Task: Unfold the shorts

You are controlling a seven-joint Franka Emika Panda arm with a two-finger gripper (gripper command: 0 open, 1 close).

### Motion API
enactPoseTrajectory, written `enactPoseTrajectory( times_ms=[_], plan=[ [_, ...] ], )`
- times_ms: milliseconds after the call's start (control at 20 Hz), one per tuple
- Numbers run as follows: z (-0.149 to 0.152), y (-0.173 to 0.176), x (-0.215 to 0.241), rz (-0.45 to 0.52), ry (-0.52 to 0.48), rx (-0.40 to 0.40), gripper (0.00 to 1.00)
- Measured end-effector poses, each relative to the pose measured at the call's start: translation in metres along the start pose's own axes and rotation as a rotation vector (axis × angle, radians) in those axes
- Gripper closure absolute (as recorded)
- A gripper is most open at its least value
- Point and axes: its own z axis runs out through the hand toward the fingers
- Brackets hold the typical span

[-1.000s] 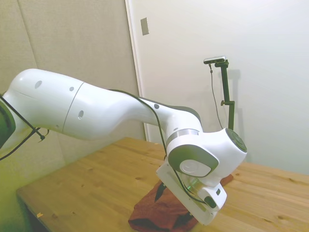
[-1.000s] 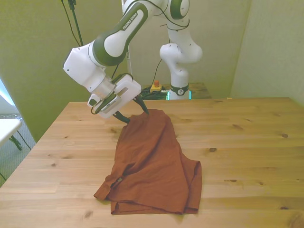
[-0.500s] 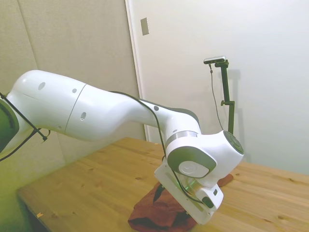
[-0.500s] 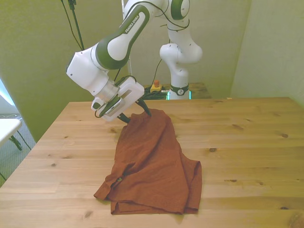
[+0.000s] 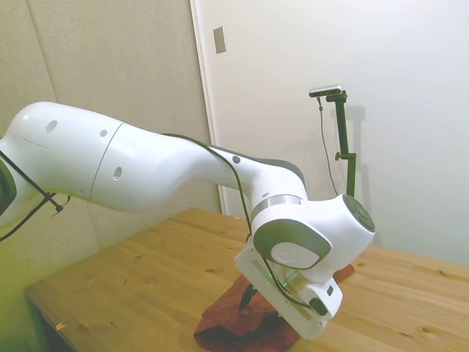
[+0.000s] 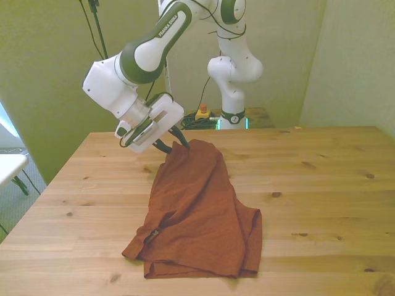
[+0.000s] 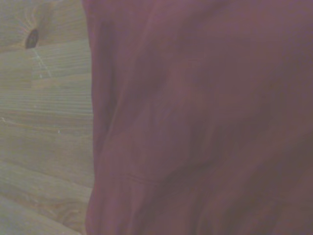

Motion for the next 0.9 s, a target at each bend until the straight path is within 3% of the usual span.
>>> enactPoseTrajectory(
  times_ms=[500,700,900],
  plan=[
    [-0.002,-0.010,-0.005,-0.021,0.002,-0.001,1.00],
    [-0.014,-0.044,-0.028,-0.085,0.029,-0.008,1.00],
    [0.000,-0.092,-0.060,-0.156,0.010,-0.031,1.00]
  ],
)
